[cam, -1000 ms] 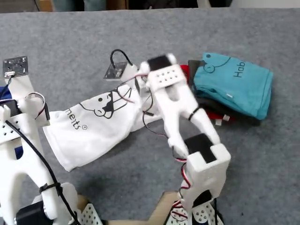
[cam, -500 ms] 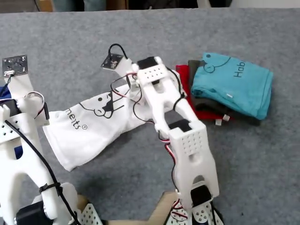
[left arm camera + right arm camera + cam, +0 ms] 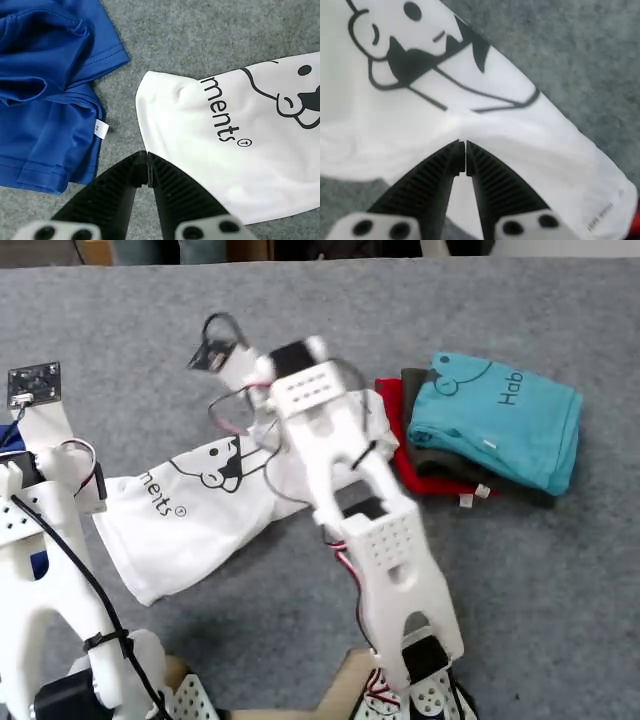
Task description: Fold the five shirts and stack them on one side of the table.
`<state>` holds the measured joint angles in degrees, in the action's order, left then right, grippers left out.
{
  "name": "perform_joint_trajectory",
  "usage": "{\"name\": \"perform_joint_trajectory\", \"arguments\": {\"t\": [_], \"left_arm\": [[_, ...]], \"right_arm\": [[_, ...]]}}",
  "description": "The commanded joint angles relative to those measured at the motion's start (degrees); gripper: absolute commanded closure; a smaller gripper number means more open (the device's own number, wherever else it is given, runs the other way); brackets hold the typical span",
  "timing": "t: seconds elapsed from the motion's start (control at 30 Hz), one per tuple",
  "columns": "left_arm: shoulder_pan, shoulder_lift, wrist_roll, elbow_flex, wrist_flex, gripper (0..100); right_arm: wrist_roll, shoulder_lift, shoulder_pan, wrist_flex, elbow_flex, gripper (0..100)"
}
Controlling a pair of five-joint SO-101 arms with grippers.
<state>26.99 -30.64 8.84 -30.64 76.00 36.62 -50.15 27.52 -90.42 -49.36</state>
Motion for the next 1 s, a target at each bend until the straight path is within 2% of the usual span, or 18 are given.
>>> {"name": "perform_joint_trajectory", "arguments": {"t": [0.0, 0.07, 0.13, 0.23, 0.3, 0.4, 0.6, 0.97], "left_arm": [[0.22, -0.44, 0.18, 3.03, 1.05, 96], [0.92, 0.0, 0.09, 3.12, 2.73, 90], [2.33, 0.18, -0.18, 2.51, 3.43, 81], [5.76, 0.26, -5.19, 0.84, 2.55, 72], [6.99, 0.44, -7.12, -0.57, 0.97, 71], [7.16, 3.25, -7.65, -0.57, 1.76, 71], [7.69, 16.26, -15.12, 2.95, 5.1, 69], [7.6, 39.56, -16.62, 13.49, 4.75, 72]], "right_arm": [[-2.55, -5.23, 1.05, 6.42, 1.01, 98.4], [-2.46, -8.22, 0.7, 6.07, -0.4, 98.4], [-2.2, -8.66, -0.18, 0.97, -3.82, 98.4], [-2.2, -8.66, -1.23, -6.95, -14.46, 98.4], [-2.37, -8.66, -2.2, -11.08, -22.73, 98.4], [-3.43, -6.9, -4.75, -10.9, -30.2, 98.4], [-3.52, 2.68, -6.77, -10.9, -30.9, 98.4], [-3.52, 16.04, -3.69, -10.81, -30.9, 98.4]]}}
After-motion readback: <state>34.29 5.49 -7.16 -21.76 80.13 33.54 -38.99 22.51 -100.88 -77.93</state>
